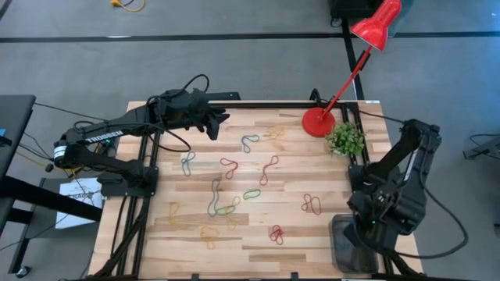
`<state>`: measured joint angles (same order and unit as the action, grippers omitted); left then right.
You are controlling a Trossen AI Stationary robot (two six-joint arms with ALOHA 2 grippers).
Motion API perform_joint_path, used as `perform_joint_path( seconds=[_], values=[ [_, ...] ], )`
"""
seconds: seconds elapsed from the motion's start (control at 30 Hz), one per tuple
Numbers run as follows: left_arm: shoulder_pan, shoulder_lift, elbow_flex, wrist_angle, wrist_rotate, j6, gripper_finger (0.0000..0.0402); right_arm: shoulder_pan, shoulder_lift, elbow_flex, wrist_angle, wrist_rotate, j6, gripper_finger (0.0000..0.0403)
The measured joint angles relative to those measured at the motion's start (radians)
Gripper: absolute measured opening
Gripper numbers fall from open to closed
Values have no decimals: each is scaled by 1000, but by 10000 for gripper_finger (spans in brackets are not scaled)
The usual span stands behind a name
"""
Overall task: Pick and place items into bin
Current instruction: Put the blue rubber band into the black bin
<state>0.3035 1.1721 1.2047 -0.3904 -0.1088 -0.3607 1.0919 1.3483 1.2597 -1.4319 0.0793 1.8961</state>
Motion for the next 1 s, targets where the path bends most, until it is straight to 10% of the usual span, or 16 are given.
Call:
perform_joint_path(
  seconds=[0.43, 1.0],
  values=[
    [0, 0, 0, 0, -6, -12, 127, 29, 0, -345, 427, -11, 14, 1],
    [0, 0, 0, 0, -30, -29, 127, -15, 0, -437, 518, -107, 97, 95]
  ],
)
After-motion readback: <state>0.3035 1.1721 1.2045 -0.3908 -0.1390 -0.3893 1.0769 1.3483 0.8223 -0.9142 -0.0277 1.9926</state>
